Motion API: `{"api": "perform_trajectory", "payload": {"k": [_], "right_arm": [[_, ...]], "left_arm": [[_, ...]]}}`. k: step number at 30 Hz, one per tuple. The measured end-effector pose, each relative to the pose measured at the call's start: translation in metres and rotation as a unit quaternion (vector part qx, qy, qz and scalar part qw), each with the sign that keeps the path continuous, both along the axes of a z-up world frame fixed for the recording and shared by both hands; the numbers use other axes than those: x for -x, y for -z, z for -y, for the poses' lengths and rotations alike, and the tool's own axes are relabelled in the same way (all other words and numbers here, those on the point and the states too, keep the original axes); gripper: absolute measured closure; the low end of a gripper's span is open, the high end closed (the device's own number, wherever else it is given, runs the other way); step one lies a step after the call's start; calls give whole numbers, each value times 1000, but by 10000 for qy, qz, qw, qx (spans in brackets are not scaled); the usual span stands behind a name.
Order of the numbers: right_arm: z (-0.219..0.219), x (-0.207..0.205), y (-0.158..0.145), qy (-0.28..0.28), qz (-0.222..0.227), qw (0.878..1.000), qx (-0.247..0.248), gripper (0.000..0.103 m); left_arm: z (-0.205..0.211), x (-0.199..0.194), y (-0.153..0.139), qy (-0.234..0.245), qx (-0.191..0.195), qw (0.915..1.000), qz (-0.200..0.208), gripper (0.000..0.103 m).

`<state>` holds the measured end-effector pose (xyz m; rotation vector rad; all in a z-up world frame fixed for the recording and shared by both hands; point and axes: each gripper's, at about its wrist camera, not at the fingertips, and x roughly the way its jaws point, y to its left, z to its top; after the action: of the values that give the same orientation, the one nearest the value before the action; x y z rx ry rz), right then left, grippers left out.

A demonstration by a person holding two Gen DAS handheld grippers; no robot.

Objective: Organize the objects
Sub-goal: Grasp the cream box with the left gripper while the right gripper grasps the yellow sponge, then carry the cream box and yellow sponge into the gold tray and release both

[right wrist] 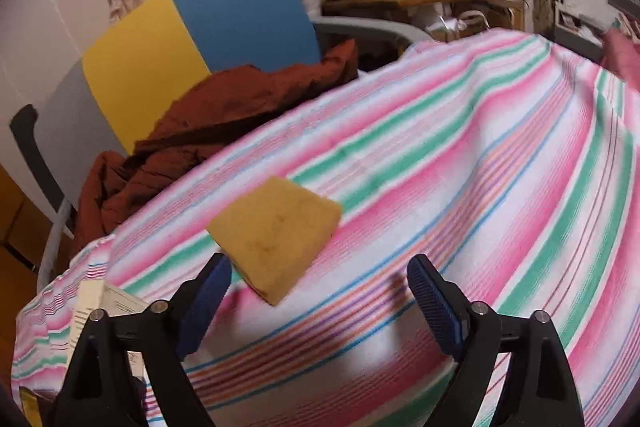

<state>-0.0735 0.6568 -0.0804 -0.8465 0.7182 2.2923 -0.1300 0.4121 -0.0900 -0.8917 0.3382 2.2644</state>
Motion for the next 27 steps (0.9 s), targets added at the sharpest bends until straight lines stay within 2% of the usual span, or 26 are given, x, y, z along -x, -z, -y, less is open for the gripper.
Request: {"api": "perform_trajectory", "payload": {"k": [3,4,6,9,11,14,20,25,27], "right_arm": [[0,20,-6,-298,22,9993,-228,7],[1,30,-6,-429,111,9986,-297,1],[0,51,-1,-753,416,9954,-413,1],[-5,58,10,-797,621,9934,-550,2],[-10,53,14,-888,424,9945,-358,23],[-7,50,13,-919,295,9944,-433,28],[28,38,-4,-1144,214,9886,-957,31],[69,-1,-6,-1251,106,9891,-773,30],[85,-26,-5,-1151,-3,9919,-537,30]], "left_arm": [[0,0,0,1,0,10000,1,52],[0,0,0,2,-3,10000,0,52],[0,0,1,2,-2,10000,17,52],[1,1,2,-1,-20,10000,47,52],[1,2,2,-1,-31,10000,51,52],[1,3,3,-4,-37,10000,56,52],[1,3,3,1,-36,10000,59,52],[3,3,2,-66,-19,10000,35,51],[7,2,0,-167,-74,9998,-36,51]]}}
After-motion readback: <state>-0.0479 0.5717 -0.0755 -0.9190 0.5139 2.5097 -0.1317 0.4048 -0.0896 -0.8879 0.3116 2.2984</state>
